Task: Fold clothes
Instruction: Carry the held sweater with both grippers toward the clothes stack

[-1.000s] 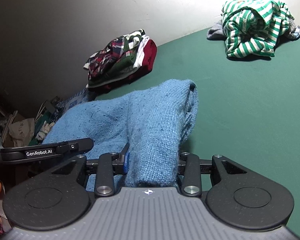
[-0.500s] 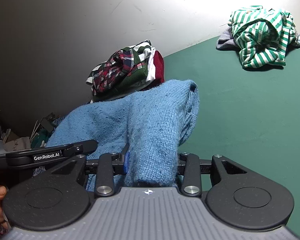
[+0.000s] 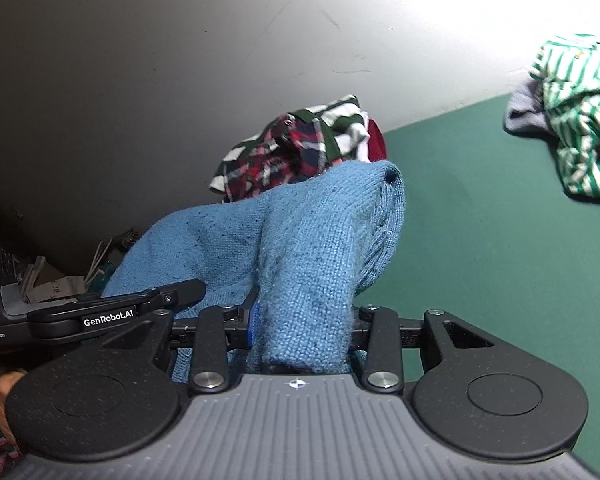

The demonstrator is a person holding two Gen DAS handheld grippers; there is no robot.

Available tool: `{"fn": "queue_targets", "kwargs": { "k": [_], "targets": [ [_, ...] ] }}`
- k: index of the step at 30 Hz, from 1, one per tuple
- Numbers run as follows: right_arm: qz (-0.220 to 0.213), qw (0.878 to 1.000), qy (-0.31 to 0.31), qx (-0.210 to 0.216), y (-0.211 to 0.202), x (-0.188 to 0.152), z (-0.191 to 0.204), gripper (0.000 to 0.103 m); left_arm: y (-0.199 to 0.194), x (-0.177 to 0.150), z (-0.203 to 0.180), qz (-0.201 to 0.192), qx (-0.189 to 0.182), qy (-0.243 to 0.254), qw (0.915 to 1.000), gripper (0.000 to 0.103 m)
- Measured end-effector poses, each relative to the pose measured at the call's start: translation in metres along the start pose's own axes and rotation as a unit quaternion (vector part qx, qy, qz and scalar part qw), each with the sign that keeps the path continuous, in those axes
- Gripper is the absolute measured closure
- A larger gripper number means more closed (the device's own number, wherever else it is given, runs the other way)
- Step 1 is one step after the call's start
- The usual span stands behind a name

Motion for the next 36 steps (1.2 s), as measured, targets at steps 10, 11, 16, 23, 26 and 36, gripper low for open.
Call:
{"fn": "queue_targets", "kwargs": {
  "k": [10,11,16,23,26,36],
  "targets": [
    [-0.014,1.0,-0.026,0.006,0.037,0.071,0.008,0.065,0.021,0.075,0.015,-0.032,0.019,0.001,0.9993,0.068],
    [-0.018,0.999,-0.027,0.005,0.041,0.078,0.009,0.065,0.023,0.083,0.015,-0.037,0.021,0.003,0.9991,0.068],
    [-0.038,0.999,-0.033,0.005,0.06,0.105,0.011,0.065,0.038,0.115,0.023,-0.058,0.027,0.005,0.9979,0.068],
    [-0.068,0.997,-0.036,0.005,0.09,0.127,0.01,0.065,0.067,0.149,0.039,-0.082,0.034,-0.005,0.996,0.068],
    [-0.074,0.997,-0.036,0.005,0.102,0.133,0.008,0.065,0.078,0.156,0.043,-0.084,0.039,-0.007,0.9957,0.068],
    [-0.077,0.996,-0.035,0.005,0.13,0.131,-0.006,0.065,0.111,0.162,0.041,-0.079,0.063,0.0,0.9949,0.065]
  ]
}}
Point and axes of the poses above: each gripper's, at about its wrist camera, not at the fingertips, and y roughly the way its jaws point, z to its left, x to its top, the point moved 2 cm from there along y, roughly the way its jaws point, and after that the axes turned 7 degrees about -y, right-handed, at the moved point
